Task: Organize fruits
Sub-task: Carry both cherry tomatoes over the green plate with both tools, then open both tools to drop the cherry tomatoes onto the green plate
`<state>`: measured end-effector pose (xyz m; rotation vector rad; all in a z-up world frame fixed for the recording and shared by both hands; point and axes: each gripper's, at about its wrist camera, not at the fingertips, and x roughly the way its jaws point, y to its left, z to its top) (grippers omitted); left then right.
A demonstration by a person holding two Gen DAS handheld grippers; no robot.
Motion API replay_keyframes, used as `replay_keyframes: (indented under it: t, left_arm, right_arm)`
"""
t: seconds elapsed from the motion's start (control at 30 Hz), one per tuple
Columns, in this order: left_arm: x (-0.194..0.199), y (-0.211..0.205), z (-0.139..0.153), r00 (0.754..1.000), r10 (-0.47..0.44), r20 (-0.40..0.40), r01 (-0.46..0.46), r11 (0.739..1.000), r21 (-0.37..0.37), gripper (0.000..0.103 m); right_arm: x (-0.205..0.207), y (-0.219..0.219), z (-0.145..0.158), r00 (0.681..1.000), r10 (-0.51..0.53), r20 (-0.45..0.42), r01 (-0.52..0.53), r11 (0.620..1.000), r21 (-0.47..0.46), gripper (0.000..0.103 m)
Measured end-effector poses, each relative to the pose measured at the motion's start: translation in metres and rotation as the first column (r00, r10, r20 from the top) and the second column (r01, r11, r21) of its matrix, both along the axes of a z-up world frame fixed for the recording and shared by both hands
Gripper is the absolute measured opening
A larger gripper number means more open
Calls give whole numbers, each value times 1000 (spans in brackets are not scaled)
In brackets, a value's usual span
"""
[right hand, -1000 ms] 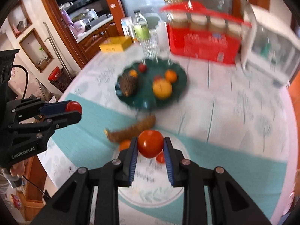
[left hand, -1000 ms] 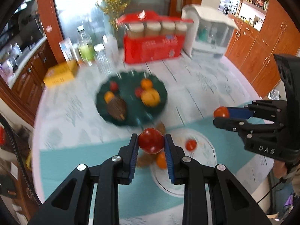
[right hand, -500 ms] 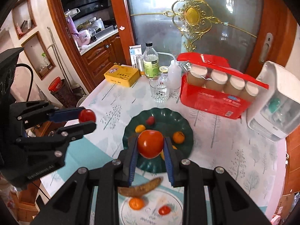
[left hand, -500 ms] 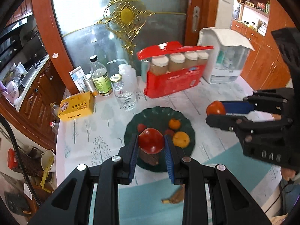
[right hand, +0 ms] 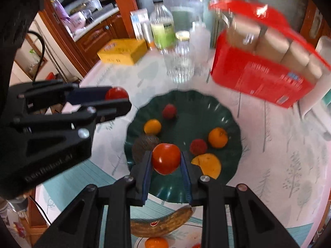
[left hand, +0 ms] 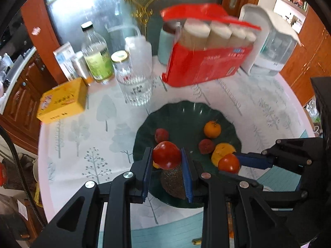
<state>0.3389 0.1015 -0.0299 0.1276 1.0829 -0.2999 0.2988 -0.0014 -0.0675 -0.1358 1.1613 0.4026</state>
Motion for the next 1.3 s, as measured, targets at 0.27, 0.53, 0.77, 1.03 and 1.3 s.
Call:
replay_keyframes:
  t: [0.27,0.53,0.77,1.03,1.3]
  left_arm:
    - [21,-7,-54,995,-51,-88,50,999,-15,26]
    - [33,-19,-77,989,-87,-122,84,996,-31,26]
    - [41,-28,-92,984,-103,-146,100,995,-28,26]
    - [37,-29,-98,984,-99,-147,100,995,-1,30]
    - [26,-26,-83,990,-82,-115,84,996,16,50]
  right_arm:
    - [15,-4,-49,996,-42,-83,42,999,-7,27]
    - [26,-9,-70,992,-61,-108,63,998,14,27]
    - [29,-11,-74,994,-52,-98,55,998,26,28]
    - [28,-12,-73,995,-45,-94,50,998,44,30]
    - [22,-16,-66,996,-54,-75,58,997,48,30]
